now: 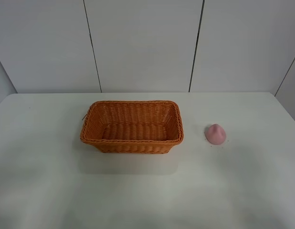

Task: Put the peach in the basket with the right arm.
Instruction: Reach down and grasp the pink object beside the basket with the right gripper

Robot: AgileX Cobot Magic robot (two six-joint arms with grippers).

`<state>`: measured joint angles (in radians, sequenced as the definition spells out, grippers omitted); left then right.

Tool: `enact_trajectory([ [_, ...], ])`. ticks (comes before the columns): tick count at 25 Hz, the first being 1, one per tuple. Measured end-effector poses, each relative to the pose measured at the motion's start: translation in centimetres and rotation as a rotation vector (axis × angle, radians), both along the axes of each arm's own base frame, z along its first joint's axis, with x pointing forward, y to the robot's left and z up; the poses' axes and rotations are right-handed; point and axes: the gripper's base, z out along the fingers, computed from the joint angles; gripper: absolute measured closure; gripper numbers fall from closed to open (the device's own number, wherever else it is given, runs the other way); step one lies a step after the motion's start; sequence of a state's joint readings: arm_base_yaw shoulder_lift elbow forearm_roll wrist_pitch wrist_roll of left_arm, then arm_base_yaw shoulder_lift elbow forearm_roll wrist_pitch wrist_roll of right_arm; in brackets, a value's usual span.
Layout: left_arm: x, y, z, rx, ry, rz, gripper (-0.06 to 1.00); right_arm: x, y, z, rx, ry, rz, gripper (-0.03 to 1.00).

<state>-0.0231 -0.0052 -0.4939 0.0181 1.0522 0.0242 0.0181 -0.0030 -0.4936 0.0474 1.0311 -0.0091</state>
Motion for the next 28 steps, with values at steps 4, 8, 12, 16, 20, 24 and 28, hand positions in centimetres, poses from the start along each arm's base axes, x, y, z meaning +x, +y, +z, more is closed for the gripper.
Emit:
enact_trajectory([
  [4,0.0,0.0,0.0,0.0,0.0,0.0,-0.04,0.0,0.0,0.0,0.0,0.0,0.0,0.27],
  [8,0.0,0.0,0.0,0.0,0.0,0.0,-0.04,0.0,0.0,0.0,-0.001,0.0,-0.001,0.27],
  [12,0.0,0.0,0.0,0.0,0.0,0.0,-0.04,0.4,-0.1,0.6,-0.01,0.019,-0.006,0.27],
  [16,0.0,0.0,0.0,0.0,0.0,0.0,-0.04,3.3,-0.1,2.6,-0.017,0.151,-0.008,0.27],
  [20,0.0,0.0,0.0,0.0,0.0,0.0,-0.04,8.5,0.0,4.3,-0.024,0.336,-0.008,0.27],
  [24,0.0,0.0,0.0,0.0,0.0,0.0,-0.04,15.1,0.1,4.4,-0.031,0.523,-0.007,0.27],
  [28,0.0,0.0,0.0,0.0,0.0,0.0,-0.04,22.3,0.2,2.8,-0.036,0.692,-0.005,0.27],
])
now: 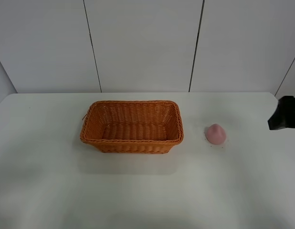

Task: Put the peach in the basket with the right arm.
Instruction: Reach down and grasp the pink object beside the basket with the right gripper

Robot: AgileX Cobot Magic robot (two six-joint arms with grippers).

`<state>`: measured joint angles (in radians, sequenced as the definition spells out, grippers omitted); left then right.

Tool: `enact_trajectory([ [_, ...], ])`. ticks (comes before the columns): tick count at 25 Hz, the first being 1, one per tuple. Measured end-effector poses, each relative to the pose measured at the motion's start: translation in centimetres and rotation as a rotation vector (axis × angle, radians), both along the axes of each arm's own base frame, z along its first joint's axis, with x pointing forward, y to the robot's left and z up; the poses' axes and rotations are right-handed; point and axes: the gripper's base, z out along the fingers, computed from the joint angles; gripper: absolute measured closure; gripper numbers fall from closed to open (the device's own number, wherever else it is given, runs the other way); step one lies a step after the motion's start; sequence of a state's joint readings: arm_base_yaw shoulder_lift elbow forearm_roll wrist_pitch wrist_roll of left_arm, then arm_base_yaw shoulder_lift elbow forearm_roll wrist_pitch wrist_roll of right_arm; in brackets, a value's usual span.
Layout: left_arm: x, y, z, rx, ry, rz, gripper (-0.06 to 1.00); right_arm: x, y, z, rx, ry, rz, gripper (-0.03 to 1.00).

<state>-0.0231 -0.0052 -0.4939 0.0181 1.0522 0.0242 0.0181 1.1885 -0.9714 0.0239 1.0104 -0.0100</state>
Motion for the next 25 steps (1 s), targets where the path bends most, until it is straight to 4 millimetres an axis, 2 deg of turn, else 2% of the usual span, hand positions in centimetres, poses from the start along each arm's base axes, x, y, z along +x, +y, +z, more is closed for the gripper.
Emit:
enact_trajectory([
  [4,0.0,0.0,0.0,0.0,0.0,0.0,-0.04,6.6,0.1,-1.9,-0.002,0.086,0.0,0.27],
  [7,0.0,0.0,0.0,0.0,0.0,0.0,-0.04,11.2,0.2,-4.2,-0.003,0.146,0.0,0.27],
  [10,0.0,0.0,0.0,0.0,0.0,0.0,-0.04,14.9,0.3,-6.0,-0.003,0.184,0.0,0.27],
  [13,0.0,0.0,0.0,0.0,0.0,0.0,-0.04,17.6,0.7,-7.7,-0.005,0.206,0.009,0.27],
  [16,0.0,0.0,0.0,0.0,0.0,0.0,-0.04,19.0,2.4,-9.2,-0.016,0.224,0.067,0.27],
  [20,0.0,0.0,0.0,0.0,0.0,0.0,-0.04,19.3,4.6,-11.4,-0.02,0.271,0.121,0.27],
  [25,0.0,0.0,0.0,0.0,0.0,0.0,-0.04,19.9,4.8,-14.1,-0.023,0.307,0.12,0.27],
])
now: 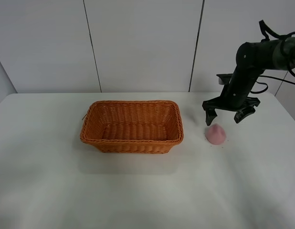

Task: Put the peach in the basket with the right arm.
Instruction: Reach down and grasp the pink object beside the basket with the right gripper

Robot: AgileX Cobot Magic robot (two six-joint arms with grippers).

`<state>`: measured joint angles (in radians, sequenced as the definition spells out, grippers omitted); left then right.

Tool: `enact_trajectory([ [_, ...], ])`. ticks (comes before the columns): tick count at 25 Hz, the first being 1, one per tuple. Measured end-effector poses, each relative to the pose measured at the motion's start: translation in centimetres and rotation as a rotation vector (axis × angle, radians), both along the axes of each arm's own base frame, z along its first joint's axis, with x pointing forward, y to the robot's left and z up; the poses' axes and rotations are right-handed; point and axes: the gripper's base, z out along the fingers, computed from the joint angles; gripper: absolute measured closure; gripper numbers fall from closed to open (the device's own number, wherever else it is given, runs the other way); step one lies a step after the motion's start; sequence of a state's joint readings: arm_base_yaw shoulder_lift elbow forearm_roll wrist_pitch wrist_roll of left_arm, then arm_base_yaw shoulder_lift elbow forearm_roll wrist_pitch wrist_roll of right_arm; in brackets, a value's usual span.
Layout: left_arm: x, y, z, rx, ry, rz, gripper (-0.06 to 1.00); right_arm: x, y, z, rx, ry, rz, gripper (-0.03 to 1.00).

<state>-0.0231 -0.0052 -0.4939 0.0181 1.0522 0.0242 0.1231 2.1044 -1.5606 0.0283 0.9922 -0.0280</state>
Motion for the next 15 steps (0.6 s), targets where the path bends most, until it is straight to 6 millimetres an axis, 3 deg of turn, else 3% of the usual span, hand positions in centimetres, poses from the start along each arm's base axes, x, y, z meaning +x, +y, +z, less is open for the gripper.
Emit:
enact_trajectory([
  [9,0.0,0.0,0.0,0.0,0.0,0.0,-0.04,0.9,0.4,-4.7,0.03,0.04,-0.024,0.27],
  [12,0.0,0.0,0.0,0.0,0.0,0.0,-0.04,0.9,0.4,-5.3,0.033,0.054,-0.027,0.28],
  [15,0.0,0.0,0.0,0.0,0.0,0.0,-0.04,0.9,0.4,-5.3,0.034,0.053,-0.036,0.35],
])
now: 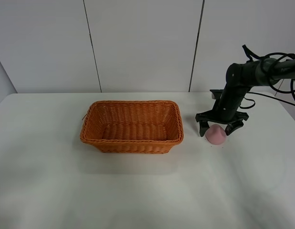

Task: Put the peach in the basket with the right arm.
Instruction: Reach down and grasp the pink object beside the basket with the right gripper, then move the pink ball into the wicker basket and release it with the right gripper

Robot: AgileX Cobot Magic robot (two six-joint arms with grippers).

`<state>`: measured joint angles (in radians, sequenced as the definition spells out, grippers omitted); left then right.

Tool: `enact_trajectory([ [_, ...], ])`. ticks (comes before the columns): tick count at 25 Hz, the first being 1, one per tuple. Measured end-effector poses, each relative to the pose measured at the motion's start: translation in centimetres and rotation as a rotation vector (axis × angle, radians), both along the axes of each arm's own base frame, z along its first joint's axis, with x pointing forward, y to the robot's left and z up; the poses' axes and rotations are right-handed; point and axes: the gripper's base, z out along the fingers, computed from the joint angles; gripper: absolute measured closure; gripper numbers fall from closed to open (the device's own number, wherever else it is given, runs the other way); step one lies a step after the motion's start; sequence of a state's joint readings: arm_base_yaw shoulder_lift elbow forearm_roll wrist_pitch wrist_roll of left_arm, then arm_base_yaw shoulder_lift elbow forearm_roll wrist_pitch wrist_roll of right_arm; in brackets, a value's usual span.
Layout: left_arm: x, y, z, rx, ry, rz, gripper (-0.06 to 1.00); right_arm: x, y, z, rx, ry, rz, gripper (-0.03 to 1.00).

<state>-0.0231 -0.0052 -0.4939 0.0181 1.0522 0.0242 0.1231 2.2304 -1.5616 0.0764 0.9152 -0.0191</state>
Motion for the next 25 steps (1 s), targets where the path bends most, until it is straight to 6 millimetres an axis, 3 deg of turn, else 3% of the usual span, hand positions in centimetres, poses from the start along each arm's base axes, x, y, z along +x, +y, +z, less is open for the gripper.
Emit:
enact_trajectory([
  [4,0.0,0.0,0.0,0.0,0.0,0.0,-0.04,0.0,-0.2,0.0,-0.022,0.005,-0.01,0.51],
  [8,0.0,0.0,0.0,0.0,0.0,0.0,-0.04,-0.1,-0.4,0.1,-0.047,0.012,-0.016,0.87],
  [10,0.0,0.0,0.0,0.0,0.0,0.0,-0.04,0.0,-0.5,0.4,-0.054,0.005,-0.016,0.96],
  [15,0.0,0.0,0.0,0.0,0.0,0.0,-0.04,-0.2,-0.7,1.8,-0.068,-0.009,-0.008,0.96],
  [25,0.0,0.0,0.0,0.0,0.0,0.0,-0.04,-0.6,-0.9,13.0,-0.07,-0.169,0.026,0.96],
])
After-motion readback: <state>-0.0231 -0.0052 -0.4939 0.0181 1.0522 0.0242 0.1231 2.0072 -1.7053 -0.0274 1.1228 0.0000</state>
